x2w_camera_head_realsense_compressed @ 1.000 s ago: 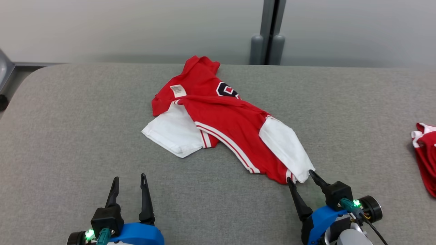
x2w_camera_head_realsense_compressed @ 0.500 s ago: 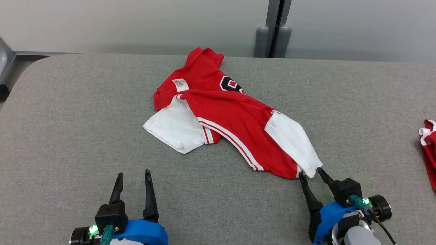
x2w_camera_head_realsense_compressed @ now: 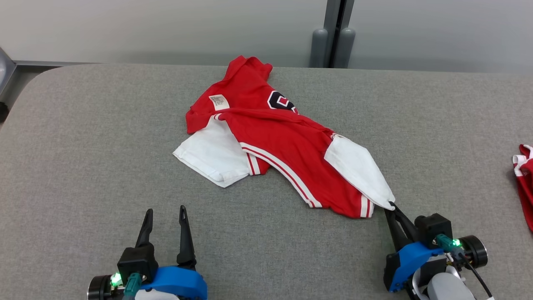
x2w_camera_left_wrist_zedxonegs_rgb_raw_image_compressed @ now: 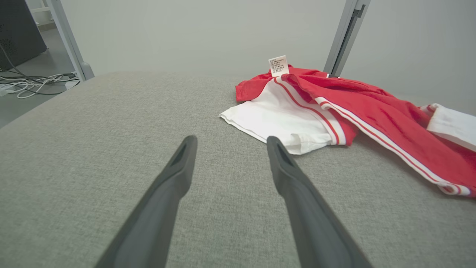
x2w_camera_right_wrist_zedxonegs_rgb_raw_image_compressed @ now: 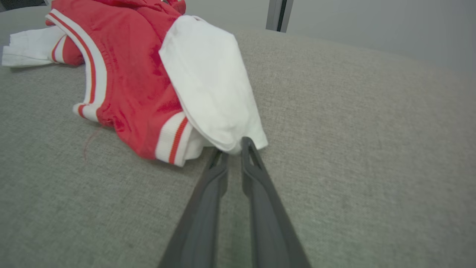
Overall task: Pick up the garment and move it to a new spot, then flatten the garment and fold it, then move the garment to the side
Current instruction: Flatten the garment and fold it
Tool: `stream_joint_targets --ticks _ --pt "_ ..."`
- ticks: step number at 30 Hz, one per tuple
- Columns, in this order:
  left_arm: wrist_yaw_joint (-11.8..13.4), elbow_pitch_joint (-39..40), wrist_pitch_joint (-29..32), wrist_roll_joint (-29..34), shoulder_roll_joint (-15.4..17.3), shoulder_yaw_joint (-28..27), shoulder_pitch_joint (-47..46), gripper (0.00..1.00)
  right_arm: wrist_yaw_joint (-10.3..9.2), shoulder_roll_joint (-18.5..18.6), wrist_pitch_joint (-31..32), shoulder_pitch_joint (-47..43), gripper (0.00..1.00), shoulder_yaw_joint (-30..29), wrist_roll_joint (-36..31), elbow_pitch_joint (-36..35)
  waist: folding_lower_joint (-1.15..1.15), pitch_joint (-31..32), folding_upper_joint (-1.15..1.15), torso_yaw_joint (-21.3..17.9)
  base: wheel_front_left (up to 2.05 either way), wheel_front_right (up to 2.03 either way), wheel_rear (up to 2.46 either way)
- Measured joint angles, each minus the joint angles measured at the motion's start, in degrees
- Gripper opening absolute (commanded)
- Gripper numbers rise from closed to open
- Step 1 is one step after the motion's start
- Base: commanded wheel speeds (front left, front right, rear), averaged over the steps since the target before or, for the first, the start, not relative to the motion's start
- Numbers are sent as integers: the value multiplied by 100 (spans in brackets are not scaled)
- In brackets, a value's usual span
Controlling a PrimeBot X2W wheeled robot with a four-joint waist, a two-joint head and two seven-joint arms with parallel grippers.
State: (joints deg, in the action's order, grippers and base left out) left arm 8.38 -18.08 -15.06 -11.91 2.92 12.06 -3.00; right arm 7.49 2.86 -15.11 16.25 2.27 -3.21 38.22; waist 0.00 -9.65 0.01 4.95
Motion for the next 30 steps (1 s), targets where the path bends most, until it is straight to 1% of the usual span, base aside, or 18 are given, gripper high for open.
stream_joint_targets --ticks 1,2,5,9,10,11,12,15,18,22,25,27,30 --pt "13 -1 0 -16 0 0 -14 100 0 0 0 8 1 -26 -20 7 0 -8 0 5 0 0 0" --pt "14 -2 0 -19 1 -4 -27 100 0 0 1 28 0 -52 -20 -5 0 -10 0 9 0 0 0" --pt "14 -10 0 -19 0 -16 -44 100 0 -3 1 120 0 -113 35 -179 0 15 0 16 0 0 0" --pt "11 -10 0 -20 1 -47 -36 100 0 23 8 290 0 -452 309 -770 0 121 0 -18 0 0 0" --pt "-3 -16 0 -21 -1 -43 -22 100 0 135 10 536 0 -591 428 -1081 0 190 0 -59 0 0 0" --pt "-3 -16 0 -21 -1 -43 -22 100 0 135 10 536 0 -591 428 -1081 0 190 0 -59 0 0 0" --pt "-14 -24 0 -26 1 -41 -1 100 0 214 9 666 0 -667 482 -1218 0 228 0 -82 0 0 0" --pt "-32 -46 0 -55 0 -20 48 100 0 493 9 1099 0 -822 604 -1539 0 344 0 -154 0 0 0" --pt "-37 -56 0 -78 -2 3 52 100 0 778 8 1583 0 -925 709 -1699 0 442 0 -213 0 0 0" --pt "-55 -71 0 -118 0 96 53 100 0 1118 8 1990 0 -851 666 -1642 -1 488 0 -203 0 0 0" --pt "-63 -68 0 -167 -3 180 52 100 0 1272 9 2174 0 -704 646 -1468 0 444 0 -125 0 0 0" --pt "-63 -74 0 -171 -1 208 53 100 0 1326 10 2341 0 -550 650 -1477 0 406 0 -61 0 0 0" --pt "-62 -79 0 -178 -1 263 57 100 0 1334 10 2736 0 -223 799 -1680 0 362 0 24 0 0 0"
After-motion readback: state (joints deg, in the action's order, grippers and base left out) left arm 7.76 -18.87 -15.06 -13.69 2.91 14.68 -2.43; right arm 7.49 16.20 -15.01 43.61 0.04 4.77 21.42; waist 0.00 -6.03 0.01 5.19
